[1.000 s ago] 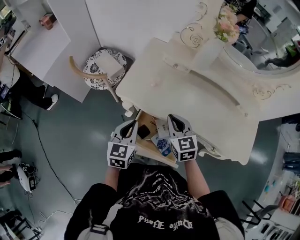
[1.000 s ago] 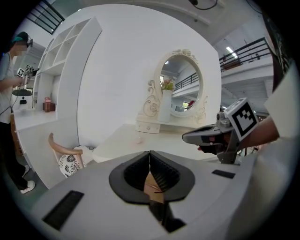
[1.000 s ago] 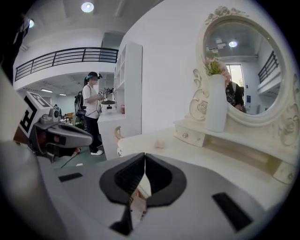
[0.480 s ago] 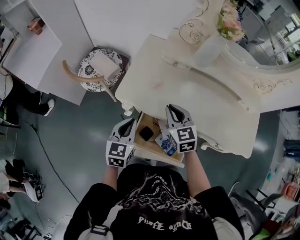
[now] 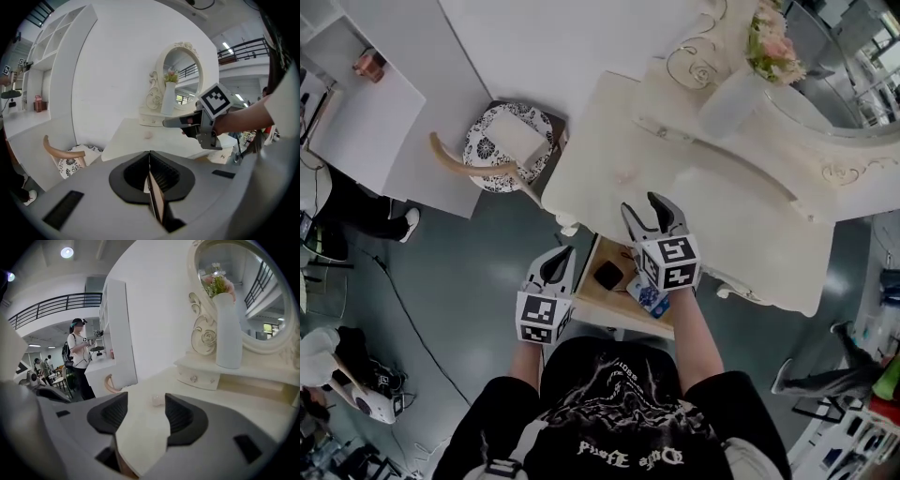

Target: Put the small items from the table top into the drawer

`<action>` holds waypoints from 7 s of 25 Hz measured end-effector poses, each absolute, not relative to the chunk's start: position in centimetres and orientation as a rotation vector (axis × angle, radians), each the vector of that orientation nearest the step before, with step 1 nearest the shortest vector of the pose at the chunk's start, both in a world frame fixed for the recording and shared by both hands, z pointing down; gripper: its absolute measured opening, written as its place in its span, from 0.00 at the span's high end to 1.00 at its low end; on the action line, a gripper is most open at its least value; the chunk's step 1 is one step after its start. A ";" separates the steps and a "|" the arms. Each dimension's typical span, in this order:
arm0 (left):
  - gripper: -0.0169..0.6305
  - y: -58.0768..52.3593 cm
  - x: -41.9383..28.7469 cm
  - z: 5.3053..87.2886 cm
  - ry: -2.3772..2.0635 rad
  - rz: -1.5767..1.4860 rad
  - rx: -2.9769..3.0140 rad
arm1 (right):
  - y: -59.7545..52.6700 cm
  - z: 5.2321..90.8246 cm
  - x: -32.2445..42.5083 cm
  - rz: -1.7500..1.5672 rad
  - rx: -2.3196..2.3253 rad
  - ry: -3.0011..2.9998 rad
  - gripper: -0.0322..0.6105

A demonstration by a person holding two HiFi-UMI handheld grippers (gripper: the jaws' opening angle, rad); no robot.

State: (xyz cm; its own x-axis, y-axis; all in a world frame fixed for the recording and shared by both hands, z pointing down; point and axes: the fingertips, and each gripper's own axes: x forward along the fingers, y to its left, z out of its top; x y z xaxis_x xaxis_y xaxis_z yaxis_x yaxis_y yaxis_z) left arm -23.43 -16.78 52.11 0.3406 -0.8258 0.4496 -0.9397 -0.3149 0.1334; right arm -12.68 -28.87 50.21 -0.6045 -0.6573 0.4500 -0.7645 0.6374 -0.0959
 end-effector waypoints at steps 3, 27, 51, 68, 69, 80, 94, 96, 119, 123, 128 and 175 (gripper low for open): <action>0.95 -16.9 -24.3 52.5 -1.557 0.442 2.231 | -30.0 50.5 -13.2 0.386 1.138 -2.473 0.53; 0.95 -17.6 -26.3 54.5 -1.529 0.506 2.180 | -36.9 55.1 -16.1 0.379 1.026 -2.343 0.42; 0.95 -16.8 -26.9 55.2 -1.544 0.505 2.153 | -37.7 58.8 -15.2 0.416 0.954 -2.166 0.53; 0.95 -16.7 -25.8 54.0 -1.574 0.444 2.169 | -35.1 55.7 -13.1 0.316 0.946 -2.219 0.58; 0.95 -16.7 -25.3 54.0 -1.568 0.440 2.176 | -34.8 55.4 -12.6 0.313 0.947 -2.223 0.58; 0.95 -16.0 -21.7 52.7 -1.540 0.414 2.242 | -30.6 51.2 -10.7 0.247 0.889 -2.308 0.58; 0.95 -14.4 -18.1 52.0 -1.477 0.426 2.314 | -24.2 50.1 -5.2 0.199 0.800 -2.298 0.58; 0.95 -14.2 -17.6 52.2 -1.459 0.435 2.319 | -23.4 50.4 -4.4 0.215 0.808 -2.295 0.58; 0.95 -14.8 -14.6 53.2 -1.400 0.488 2.363 | -14.9 57.5 -7.7 0.403 0.571 -2.280 0.58; 0.95 -14.5 -14.7 53.3 -1.407 0.487 2.355 | -14.5 59.4 -9.5 0.455 0.537 -2.271 0.58; 0.95 -14.1 -15.0 53.3 -1.412 0.487 2.350 | -14.6 61.7 -10.9 0.447 0.528 -2.235 0.57; 0.95 -14.7 -17.7 55.5 -1.380 0.567 2.293 | -13.7 68.0 -13.0 0.664 0.554 -2.099 0.47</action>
State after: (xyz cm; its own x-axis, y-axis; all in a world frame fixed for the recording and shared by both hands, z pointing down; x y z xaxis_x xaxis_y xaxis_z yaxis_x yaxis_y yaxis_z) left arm -17.72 -14.66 55.52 0.4293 -0.7296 0.5324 -0.8932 -0.4303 0.1305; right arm -13.01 -13.73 68.00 -0.5456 -0.1470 0.8250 -0.5951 0.7612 -0.2579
